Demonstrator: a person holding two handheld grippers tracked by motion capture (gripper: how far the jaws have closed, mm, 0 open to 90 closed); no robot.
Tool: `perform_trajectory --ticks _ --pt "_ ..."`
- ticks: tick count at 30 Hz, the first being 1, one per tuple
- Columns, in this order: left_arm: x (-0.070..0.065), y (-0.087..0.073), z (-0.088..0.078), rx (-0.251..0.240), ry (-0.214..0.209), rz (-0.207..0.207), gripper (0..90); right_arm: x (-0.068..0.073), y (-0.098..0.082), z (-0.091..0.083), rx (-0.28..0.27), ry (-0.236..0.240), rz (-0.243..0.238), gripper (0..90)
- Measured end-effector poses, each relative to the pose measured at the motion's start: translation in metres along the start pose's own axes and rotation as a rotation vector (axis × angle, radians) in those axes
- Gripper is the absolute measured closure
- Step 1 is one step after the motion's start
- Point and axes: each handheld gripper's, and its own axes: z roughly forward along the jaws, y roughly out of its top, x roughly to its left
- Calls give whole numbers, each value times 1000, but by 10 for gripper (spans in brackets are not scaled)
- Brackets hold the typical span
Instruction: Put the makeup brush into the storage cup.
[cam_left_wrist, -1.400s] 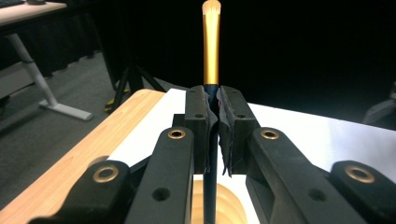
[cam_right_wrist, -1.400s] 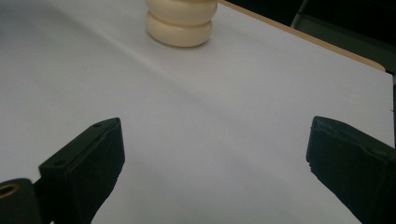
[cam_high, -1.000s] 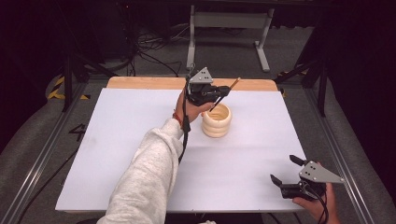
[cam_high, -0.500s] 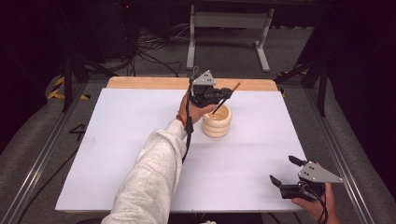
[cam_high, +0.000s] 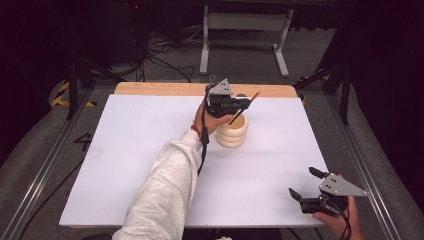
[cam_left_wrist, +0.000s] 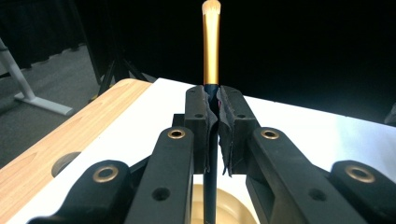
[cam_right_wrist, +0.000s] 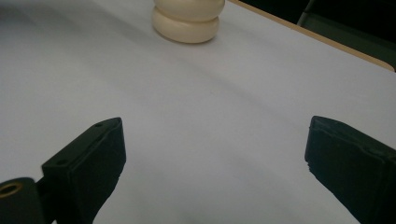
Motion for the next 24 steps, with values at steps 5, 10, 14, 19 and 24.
perform_trajectory --ticks 5,10,14,19,24 --pt "1 -5 1 3 0 -2 829 1 0 1 4 4 -3 62" --pt "3 -8 2 7 -2 -9 828 1 0 1 6 7 -3 63" --pt "4 -12 1 11 1 -18 828 1 0 1 7 7 0 63" --pt "6 -15 0 11 0 -36 827 1 0 1 10 8 -2 63" --pt "7 -17 -2 19 -2 -47 827 1 0 2 9 10 0 63"
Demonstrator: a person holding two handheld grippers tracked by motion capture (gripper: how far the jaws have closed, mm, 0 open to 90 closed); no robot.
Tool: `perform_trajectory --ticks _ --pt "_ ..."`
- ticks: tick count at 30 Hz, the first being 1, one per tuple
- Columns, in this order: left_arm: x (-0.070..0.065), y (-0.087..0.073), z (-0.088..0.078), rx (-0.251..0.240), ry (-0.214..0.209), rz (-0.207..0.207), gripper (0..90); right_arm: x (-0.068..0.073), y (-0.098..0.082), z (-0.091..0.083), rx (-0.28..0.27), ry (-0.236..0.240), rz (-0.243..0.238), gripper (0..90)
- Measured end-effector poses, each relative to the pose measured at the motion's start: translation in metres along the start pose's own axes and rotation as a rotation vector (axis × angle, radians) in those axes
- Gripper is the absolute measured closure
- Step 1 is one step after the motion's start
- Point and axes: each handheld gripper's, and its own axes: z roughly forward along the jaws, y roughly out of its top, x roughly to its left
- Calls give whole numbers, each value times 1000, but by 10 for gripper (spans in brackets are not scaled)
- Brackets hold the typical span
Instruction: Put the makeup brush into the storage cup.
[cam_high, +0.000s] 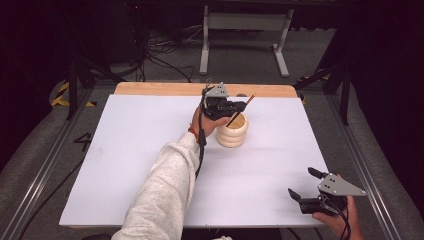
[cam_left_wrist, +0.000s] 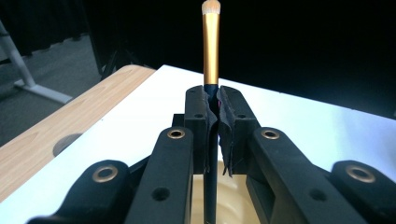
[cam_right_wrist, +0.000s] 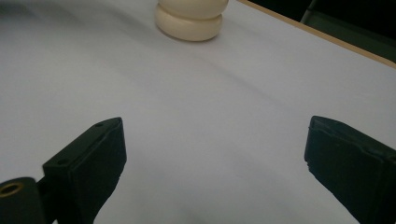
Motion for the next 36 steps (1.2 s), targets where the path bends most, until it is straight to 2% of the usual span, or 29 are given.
perform_trajectory --ticks 2,17,23,35,36 --pt "0 -1 -1 5 14 1 827 0 0 0 2 1 -1 63" --pt "0 -7 -5 33 24 -3 826 1 0 1 4 5 -3 65" --pt "-1 -8 -7 61 38 22 825 1 0 1 6 7 -6 65" --pt "-1 -10 -12 67 50 19 798 1 1 1 7 9 -5 66" --pt "0 -10 -14 71 51 28 799 1 1 1 7 10 -5 66"
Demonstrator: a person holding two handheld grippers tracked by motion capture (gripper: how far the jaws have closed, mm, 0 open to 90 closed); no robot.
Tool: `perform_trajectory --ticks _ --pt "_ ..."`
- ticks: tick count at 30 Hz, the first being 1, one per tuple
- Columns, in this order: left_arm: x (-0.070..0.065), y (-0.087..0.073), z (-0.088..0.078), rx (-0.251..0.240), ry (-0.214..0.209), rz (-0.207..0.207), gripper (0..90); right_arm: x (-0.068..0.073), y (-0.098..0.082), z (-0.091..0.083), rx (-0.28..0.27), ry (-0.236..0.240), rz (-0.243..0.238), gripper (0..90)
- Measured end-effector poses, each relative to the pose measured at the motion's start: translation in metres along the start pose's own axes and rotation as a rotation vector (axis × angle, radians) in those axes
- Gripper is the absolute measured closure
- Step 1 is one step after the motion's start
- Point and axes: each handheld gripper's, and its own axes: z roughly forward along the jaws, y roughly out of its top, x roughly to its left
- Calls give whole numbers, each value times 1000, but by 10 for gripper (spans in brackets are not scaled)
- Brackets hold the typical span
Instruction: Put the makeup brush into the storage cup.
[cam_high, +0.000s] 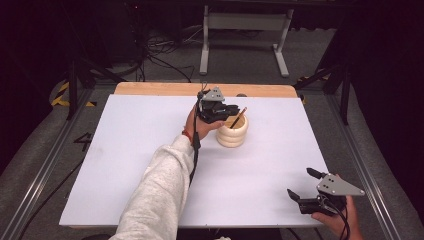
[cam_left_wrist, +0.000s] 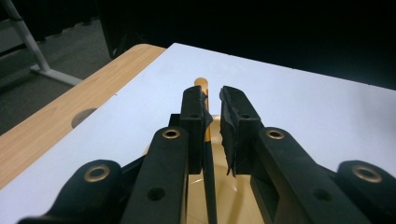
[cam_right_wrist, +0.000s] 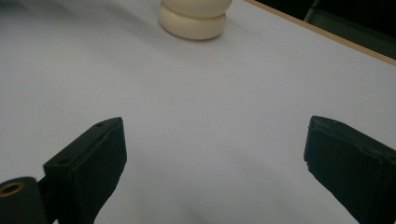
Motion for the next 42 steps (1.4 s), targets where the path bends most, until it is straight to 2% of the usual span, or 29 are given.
perform_trajectory --ticks 2,5,9,21,29,36,40,42 --pt "-1 0 -2 -3 3 -7 798 0 0 0 1 2 1 66" --pt "-1 0 -5 0 8 9 786 0 0 0 2 2 1 66" --pt "-2 0 -8 0 15 10 780 1 1 0 -1 1 -4 67" --pt "-7 4 -18 7 40 55 725 1 1 0 -1 2 -5 68" --pt "-13 8 -24 15 76 84 621 1 1 -1 -8 -1 -2 72" --pt "-18 13 -32 51 117 127 496 1 1 -1 -8 2 -4 72" --pt "-19 14 -36 45 119 113 444 0 1 -1 -9 1 -2 72" --pt "-19 14 -37 45 125 115 368 0 1 -1 -10 1 -1 72"
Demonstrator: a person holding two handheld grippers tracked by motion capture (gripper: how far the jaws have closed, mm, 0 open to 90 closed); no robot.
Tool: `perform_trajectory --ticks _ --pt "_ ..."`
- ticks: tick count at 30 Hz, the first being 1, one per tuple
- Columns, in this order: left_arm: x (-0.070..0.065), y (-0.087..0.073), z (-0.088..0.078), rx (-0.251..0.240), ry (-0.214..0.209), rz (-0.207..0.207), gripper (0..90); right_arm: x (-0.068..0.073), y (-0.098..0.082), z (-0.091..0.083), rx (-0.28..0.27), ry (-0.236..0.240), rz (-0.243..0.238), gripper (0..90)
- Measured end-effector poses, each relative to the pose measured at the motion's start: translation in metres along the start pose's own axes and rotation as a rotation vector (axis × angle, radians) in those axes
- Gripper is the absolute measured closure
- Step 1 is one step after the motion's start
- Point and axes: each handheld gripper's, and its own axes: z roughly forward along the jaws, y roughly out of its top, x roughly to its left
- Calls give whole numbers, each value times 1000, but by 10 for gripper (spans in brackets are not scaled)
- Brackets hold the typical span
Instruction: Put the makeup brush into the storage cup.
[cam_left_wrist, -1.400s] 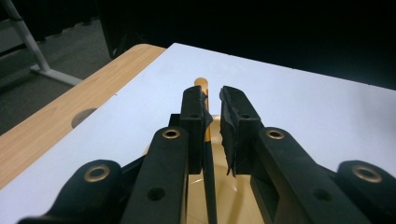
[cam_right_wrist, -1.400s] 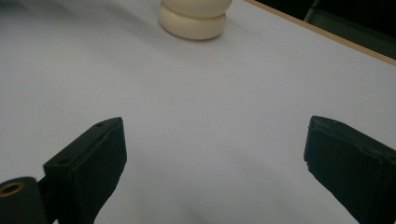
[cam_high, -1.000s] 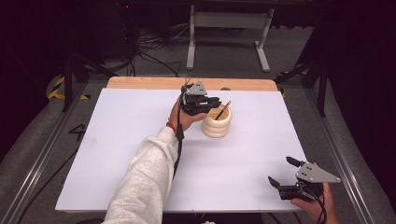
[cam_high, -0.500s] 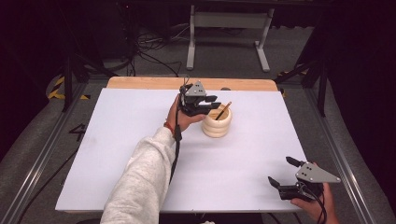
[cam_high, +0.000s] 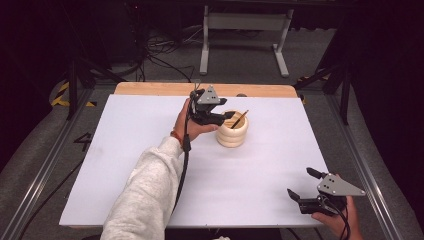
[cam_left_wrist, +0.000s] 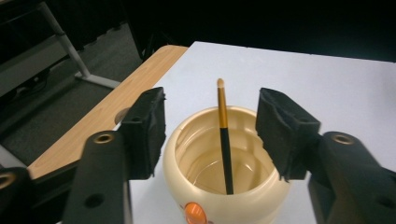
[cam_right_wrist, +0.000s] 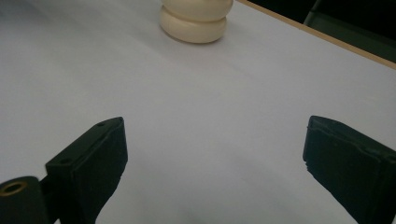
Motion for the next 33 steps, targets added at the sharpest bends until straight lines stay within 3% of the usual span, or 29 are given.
perform_trajectory --ticks 8,12,16,20,33 --pt "-2 -3 -4 38 54 -7 194 0 0 0 2 3 -1 72" --pt "-3 -4 -5 54 56 -15 94 1 0 1 4 3 -2 72" --pt "-4 -7 -8 63 53 -10 50 1 0 0 2 2 -3 72" --pt "-4 -11 -11 72 35 -1 41 1 0 1 3 3 -6 72" --pt "-10 -14 -23 62 56 38 54 1 1 1 3 2 -6 72"
